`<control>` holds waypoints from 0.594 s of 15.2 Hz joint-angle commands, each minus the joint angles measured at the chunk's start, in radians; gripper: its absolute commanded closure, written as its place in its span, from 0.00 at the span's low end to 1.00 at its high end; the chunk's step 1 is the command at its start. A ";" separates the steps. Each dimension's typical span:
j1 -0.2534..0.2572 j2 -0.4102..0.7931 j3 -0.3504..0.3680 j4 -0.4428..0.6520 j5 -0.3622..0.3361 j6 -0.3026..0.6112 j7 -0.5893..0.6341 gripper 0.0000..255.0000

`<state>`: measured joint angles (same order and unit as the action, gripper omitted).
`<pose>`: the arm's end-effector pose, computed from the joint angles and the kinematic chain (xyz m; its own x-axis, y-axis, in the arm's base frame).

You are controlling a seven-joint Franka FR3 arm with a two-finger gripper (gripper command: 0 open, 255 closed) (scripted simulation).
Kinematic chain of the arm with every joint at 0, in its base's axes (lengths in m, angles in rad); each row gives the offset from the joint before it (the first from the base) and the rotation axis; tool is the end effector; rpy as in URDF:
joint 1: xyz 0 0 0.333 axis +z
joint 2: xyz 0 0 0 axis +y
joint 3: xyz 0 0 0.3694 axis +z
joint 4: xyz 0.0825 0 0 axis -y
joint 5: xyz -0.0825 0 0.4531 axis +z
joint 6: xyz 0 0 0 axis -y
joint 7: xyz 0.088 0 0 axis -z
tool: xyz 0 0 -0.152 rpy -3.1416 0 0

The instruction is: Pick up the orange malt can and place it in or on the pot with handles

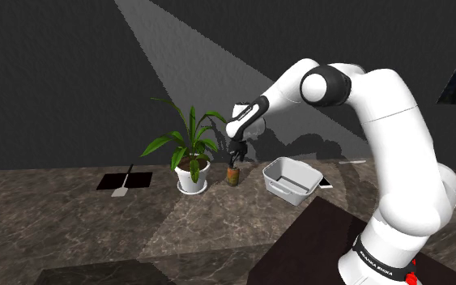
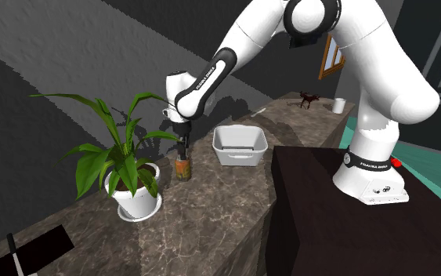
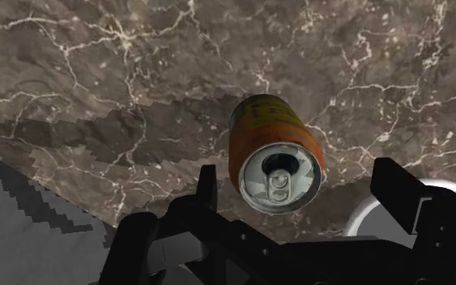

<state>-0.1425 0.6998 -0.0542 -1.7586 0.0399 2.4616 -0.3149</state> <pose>0.7260 -0.1418 0.1120 0.9950 0.0999 0.0014 0.0998 -0.9949 0.0106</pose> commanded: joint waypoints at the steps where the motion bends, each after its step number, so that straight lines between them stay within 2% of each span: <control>1: -0.005 0.046 0.002 0.040 0.002 0.004 -0.004 0.00; 9: -0.008 0.119 0.006 0.066 0.005 0.051 -0.006 0.00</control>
<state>-0.1499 0.8145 -0.0487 -1.6949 0.0450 2.5102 -0.3202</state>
